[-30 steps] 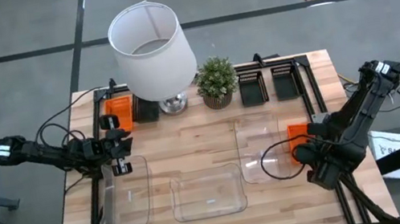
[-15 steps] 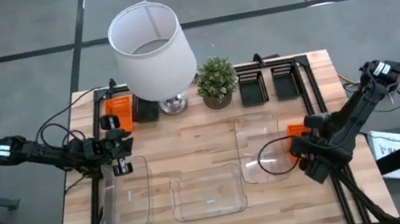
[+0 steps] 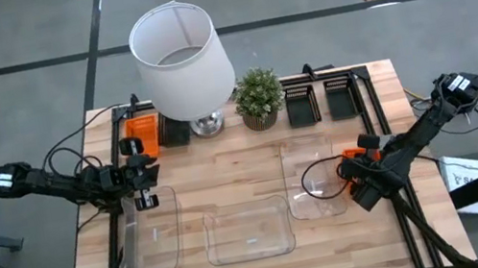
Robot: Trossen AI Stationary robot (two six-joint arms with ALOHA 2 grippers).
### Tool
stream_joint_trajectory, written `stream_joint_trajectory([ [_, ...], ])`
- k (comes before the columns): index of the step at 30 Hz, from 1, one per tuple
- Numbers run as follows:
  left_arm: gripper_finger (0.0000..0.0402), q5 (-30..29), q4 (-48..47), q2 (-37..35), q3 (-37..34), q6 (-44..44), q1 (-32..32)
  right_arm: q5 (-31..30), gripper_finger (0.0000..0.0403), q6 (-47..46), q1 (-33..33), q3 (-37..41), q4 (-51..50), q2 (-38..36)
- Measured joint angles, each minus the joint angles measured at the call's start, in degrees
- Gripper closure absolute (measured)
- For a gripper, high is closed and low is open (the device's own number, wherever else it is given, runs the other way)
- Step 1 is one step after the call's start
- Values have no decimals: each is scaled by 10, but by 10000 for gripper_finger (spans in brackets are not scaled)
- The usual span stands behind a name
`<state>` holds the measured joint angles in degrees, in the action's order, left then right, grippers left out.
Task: Stack baskets by color
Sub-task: Stack the left black bin on the top left black bin
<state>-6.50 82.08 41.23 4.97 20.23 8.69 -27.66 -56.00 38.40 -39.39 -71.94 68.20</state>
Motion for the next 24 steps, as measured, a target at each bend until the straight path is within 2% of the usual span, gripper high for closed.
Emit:
stream_joint_trajectory([
  [9,343,0,0,0,0,1,0,-6,394,34,-7,11,24,-8],
  [19,343,0,0,0,0,1,0,-10,394,58,-7,68,96,-64],
  [24,343,0,0,0,0,1,0,-46,394,41,-7,74,105,-80],
])
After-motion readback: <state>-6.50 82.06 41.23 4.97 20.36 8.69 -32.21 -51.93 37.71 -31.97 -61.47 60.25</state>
